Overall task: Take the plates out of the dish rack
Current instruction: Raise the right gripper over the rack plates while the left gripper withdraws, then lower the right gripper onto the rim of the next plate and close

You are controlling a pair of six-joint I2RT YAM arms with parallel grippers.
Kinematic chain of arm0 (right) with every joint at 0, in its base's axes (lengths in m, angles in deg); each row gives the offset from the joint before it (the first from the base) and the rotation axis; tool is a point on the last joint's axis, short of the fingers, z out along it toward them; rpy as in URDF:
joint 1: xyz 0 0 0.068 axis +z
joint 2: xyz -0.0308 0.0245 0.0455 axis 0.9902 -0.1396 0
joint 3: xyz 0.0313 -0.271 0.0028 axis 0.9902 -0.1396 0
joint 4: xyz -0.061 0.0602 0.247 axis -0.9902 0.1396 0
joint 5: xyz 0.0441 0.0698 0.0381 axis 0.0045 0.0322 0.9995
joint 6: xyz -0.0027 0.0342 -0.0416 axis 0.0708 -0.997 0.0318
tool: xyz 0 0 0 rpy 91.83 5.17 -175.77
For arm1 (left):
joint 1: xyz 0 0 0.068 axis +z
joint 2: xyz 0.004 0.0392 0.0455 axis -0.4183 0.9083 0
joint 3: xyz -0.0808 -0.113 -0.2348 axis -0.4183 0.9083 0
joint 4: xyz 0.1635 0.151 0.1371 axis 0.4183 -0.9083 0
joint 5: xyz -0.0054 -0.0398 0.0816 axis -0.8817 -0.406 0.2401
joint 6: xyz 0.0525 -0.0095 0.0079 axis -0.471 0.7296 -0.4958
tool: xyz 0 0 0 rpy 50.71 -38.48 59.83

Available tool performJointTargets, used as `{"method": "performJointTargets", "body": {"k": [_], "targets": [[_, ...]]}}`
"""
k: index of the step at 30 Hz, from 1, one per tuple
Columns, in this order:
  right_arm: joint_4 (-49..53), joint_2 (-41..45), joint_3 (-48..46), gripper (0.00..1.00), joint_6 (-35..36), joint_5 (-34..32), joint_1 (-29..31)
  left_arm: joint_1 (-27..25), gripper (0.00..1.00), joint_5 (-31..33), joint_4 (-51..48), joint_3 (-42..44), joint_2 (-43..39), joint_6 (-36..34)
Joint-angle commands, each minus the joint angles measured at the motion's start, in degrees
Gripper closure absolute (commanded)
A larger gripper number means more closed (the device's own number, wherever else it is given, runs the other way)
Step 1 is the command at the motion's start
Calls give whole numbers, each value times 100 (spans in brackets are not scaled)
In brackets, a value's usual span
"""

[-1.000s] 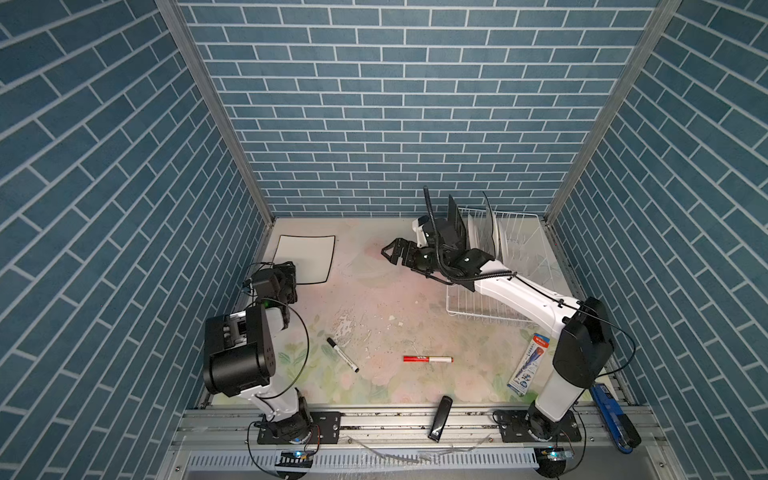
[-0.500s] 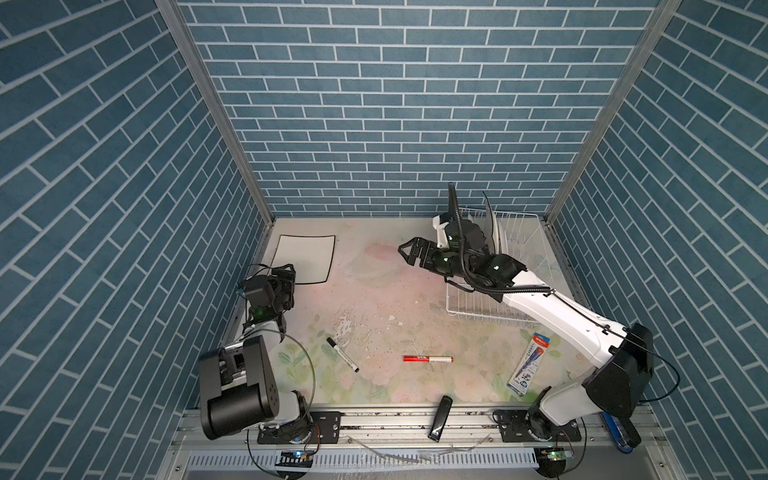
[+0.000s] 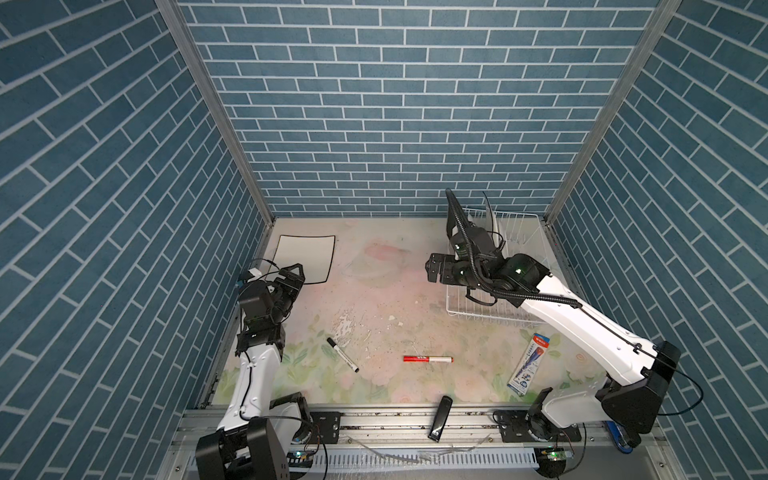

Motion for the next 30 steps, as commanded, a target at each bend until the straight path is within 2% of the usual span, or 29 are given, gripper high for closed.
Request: {"method": "performJointTargets", "body": {"k": [1, 6, 10, 13, 22, 30], "targets": [[908, 185, 514, 1, 421, -1086, 44, -292, 11, -103, -440, 103, -168, -261], [1166, 189, 849, 1, 980, -1884, 35, -1537, 11, 690, -602, 224, -444, -383], [1453, -37, 1239, 1, 1198, -2671, -66, -2230, 12, 1139, -407, 285, -466, -410], [1468, -224, 1451, 1, 1404, -2656, -317, -2695, 12, 1461, -472, 132, -452, -635], [1550, -1151, 2258, 1, 1773, -1848, -1443, -3233, 12, 2099, -438, -24, -419, -770], [1671, -2278, 3241, 1, 2148, -1590, -2038, -3337, 13, 2085, -135, -225, 196, -777]]}}
